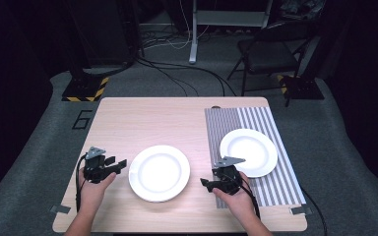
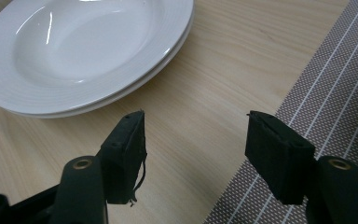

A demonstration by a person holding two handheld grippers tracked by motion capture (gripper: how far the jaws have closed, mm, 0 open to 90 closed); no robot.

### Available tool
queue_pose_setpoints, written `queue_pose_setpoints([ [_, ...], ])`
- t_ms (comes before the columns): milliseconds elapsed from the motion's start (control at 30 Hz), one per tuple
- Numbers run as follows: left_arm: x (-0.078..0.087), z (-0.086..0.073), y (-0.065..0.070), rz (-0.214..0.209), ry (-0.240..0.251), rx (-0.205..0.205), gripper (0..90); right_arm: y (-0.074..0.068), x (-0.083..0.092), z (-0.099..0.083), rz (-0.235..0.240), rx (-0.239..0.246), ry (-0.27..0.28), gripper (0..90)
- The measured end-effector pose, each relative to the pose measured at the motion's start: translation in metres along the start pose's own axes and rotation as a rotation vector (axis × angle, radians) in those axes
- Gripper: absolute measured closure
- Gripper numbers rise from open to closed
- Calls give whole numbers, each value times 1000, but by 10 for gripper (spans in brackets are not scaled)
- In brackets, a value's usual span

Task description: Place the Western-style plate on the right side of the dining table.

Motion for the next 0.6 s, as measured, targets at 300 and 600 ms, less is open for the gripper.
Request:
queue_pose_setpoints([
  [300, -10, -7, -12, 35, -14, 2, 436, -7, -13, -10, -51, 73, -12, 374],
  [600, -21, -12, -21, 67, -35, 1, 414, -5, -20, -15, -52, 63, -14, 365],
])
Point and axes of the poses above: each handheld gripper's, and its own axes: x roughly backward along the jaws, z roughly out of its top, y roughly to its right, the point moved 1 cm from there along -x, roughly forward along the jaws, and after that the axes turned 6 degrees about -y, right-handed, at the moved point
